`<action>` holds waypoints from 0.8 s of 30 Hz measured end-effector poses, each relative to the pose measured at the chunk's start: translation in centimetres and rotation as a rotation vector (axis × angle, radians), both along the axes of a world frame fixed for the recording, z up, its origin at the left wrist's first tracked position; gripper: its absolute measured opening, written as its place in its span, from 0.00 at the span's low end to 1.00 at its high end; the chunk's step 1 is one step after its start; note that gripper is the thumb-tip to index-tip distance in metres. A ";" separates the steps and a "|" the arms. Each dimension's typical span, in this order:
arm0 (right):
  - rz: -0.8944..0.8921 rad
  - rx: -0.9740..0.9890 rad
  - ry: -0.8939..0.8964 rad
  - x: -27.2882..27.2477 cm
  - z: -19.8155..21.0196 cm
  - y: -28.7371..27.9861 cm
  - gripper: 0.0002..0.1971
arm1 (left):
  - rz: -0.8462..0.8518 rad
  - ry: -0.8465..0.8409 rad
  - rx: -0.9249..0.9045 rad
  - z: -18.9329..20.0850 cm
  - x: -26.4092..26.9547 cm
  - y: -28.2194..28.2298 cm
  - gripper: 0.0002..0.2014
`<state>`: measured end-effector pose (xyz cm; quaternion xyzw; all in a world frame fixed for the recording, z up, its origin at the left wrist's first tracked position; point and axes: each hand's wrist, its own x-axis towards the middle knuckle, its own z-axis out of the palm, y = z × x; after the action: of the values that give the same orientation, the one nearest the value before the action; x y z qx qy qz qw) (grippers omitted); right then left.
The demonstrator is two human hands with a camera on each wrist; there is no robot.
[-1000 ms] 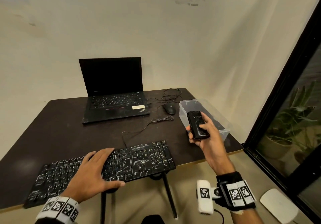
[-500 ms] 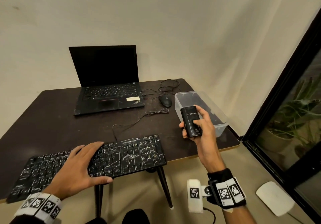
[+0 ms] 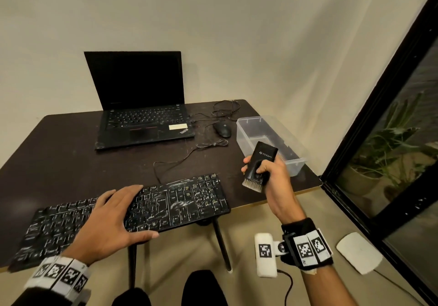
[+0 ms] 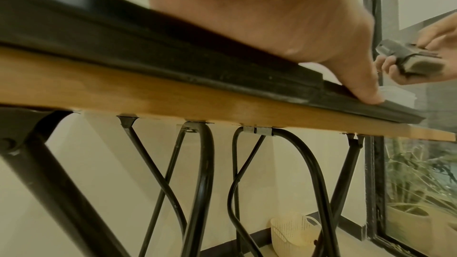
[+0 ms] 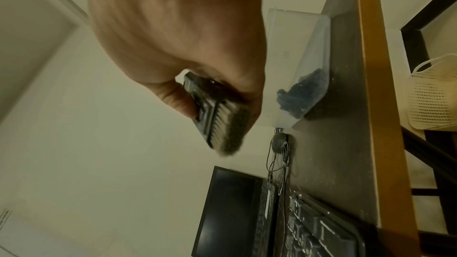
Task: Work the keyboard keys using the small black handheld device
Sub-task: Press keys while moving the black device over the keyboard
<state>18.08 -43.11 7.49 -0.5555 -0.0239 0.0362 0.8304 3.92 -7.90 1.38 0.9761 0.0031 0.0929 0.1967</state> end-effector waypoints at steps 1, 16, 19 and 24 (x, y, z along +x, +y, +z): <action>0.011 -0.018 0.010 0.0 -0.1 0.3 0.26 | -0.005 -0.004 0.004 0.0 -0.1 0.0 0.64; 0.105 -0.549 -0.149 -0.1 0.3 3.8 0.23 | -0.111 -0.002 0.091 0.4 2.2 -3.6 0.73; 0.064 -0.606 -0.237 0.0 0.3 3.9 0.25 | -0.125 0.013 0.125 -0.9 3.5 -5.5 0.74; -0.018 -0.607 -0.245 0.3 0.0 2.7 0.22 | -0.093 -0.040 0.165 -2.8 4.0 -5.2 0.68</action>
<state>18.39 -40.41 7.47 -0.7782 -0.1069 -0.0328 0.6180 7.90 -13.14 -1.37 0.9860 -0.0538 0.1030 0.1198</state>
